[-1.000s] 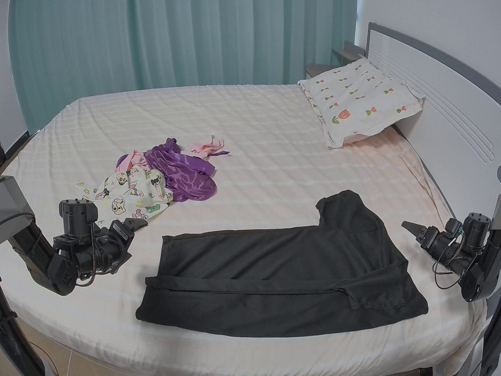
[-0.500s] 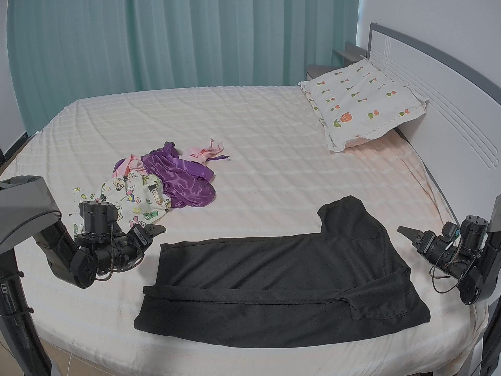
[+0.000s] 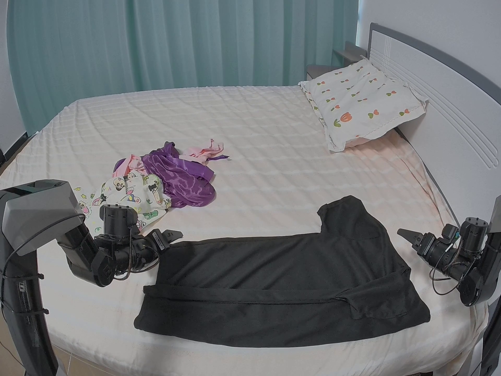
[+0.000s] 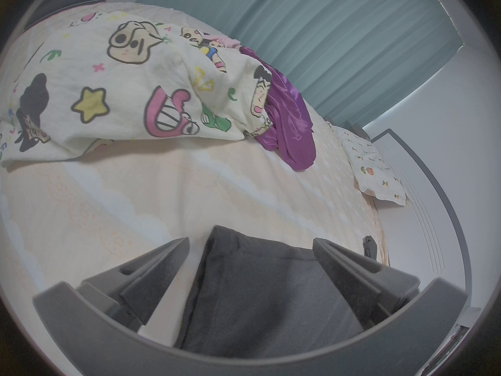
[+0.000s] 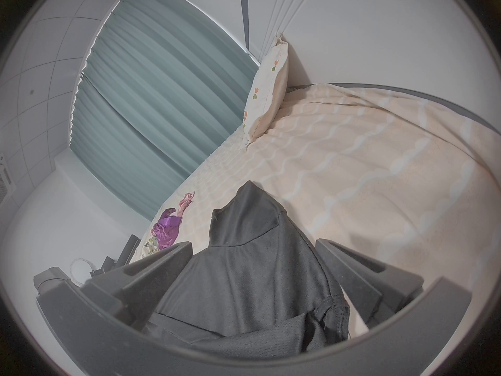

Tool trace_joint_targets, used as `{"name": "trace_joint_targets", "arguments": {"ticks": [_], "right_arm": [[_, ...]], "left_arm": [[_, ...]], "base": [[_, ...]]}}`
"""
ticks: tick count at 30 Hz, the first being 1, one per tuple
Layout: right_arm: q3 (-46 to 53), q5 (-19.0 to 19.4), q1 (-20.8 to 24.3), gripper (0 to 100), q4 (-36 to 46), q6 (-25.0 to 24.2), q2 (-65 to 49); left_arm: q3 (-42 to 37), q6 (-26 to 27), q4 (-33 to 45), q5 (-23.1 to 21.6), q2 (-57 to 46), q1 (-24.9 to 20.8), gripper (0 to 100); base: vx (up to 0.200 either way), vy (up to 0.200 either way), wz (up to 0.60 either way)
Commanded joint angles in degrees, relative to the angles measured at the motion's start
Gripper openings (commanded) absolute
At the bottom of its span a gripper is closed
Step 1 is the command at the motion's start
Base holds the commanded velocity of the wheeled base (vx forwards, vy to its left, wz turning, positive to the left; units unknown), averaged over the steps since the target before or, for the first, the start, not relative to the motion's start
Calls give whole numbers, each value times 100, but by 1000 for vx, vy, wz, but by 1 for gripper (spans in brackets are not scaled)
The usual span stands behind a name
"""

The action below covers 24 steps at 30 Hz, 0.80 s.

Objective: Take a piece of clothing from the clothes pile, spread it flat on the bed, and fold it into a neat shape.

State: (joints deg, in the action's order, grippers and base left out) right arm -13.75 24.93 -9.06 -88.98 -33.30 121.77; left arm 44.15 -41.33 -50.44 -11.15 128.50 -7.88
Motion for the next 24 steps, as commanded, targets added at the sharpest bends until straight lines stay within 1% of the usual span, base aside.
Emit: {"name": "trace_joint_targets", "arguments": {"ticks": [1,3,4,9,17,19,20,24], "right_arm": [[4,12,0,100,-67,-1,13],[4,12,0,100,-67,-1,13],[4,12,0,100,-67,-1,13],[4,12,0,100,-58,-1,13],[13,12,-8,100,-67,-9,13],[13,12,-8,100,-67,-9,13],[13,12,-8,100,-67,-9,13],[13,12,-8,100,-58,-9,22]], "left_arm": [[41,11,-9,-1,52,-56,100],[85,11,-9,26,52,-65,100],[111,11,-9,52,43,-65,0],[111,11,-9,96,-27,-30,0],[392,2,0,658,-88,49,0],[436,2,-9,720,-80,58,0],[524,-16,-9,878,-71,67,0],[568,-7,-18,984,-44,67,0]], "base": [[0,0,0],[0,0,0],[0,0,0],[0,0,0],[0,0,0],[0,0,0],[0,0,0],[0,0,0]]}}
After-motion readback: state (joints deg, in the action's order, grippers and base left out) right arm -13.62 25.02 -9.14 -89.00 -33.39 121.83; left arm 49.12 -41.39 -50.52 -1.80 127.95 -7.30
